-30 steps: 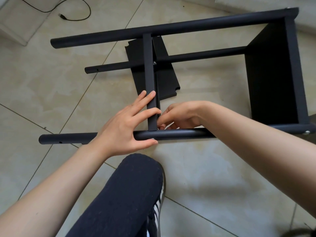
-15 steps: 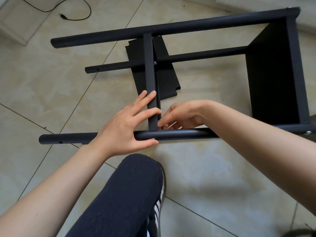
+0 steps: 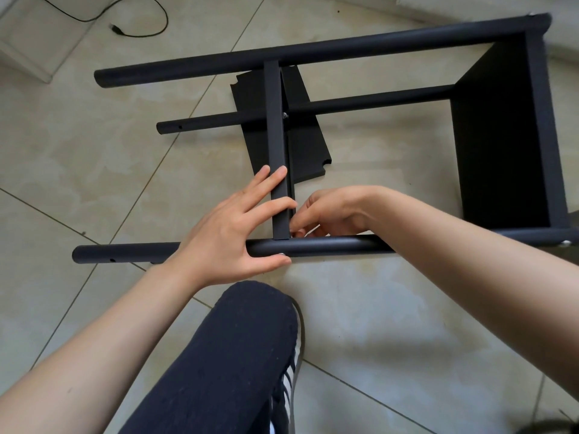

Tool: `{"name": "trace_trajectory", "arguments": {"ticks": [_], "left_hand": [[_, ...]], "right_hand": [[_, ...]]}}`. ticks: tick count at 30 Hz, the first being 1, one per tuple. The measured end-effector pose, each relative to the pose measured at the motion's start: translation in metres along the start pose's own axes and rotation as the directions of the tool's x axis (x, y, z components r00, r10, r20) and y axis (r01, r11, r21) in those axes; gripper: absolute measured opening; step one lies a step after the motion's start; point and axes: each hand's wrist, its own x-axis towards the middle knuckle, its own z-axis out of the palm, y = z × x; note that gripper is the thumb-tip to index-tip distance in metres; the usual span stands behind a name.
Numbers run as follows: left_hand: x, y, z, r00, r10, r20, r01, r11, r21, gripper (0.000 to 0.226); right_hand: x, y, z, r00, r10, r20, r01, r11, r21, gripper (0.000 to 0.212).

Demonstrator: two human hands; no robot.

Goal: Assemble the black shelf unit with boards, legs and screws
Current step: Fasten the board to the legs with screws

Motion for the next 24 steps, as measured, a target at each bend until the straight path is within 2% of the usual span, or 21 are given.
{"name": "trace_trajectory", "arguments": {"ticks": [4, 10, 20, 24], "left_hand": [[-0.0002, 0.0, 0.0003, 1.0, 0.002, -0.002, -0.002, 1.0, 0.003, 0.068], [-0.0003, 0.0003, 0.0002, 1.0, -0.002, -0.002, 0.002, 1.0, -0.002, 0.069], [-0.0001, 0.0009, -0.0001, 1.0, -0.002, 0.007, 0.002, 1.0, 0.016, 0.07], [-0.0004, -0.0003, 0.0001, 1.0, 0.002, -0.002, -0.002, 1.0, 0.027, 0.071]], "right_hand": [[0.002, -0.0011, 0.0042, 0.999, 0.011, -0.033, -0.012, 1.0, -0.02, 0.022], [-0.0015, 0.0003, 0.0015, 0.999, -0.022, 0.037, 0.023, 1.0, -0.01, 0.023], [0.0011, -0.0013, 0.0021, 1.0, -0.022, 0.001, 0.022, 1.0, -0.02, 0.025], [-0.0026, -0.0003, 0.0012, 0.995, -0.073, 0.071, 0.075, 0.997, -0.026, 0.006]]}}
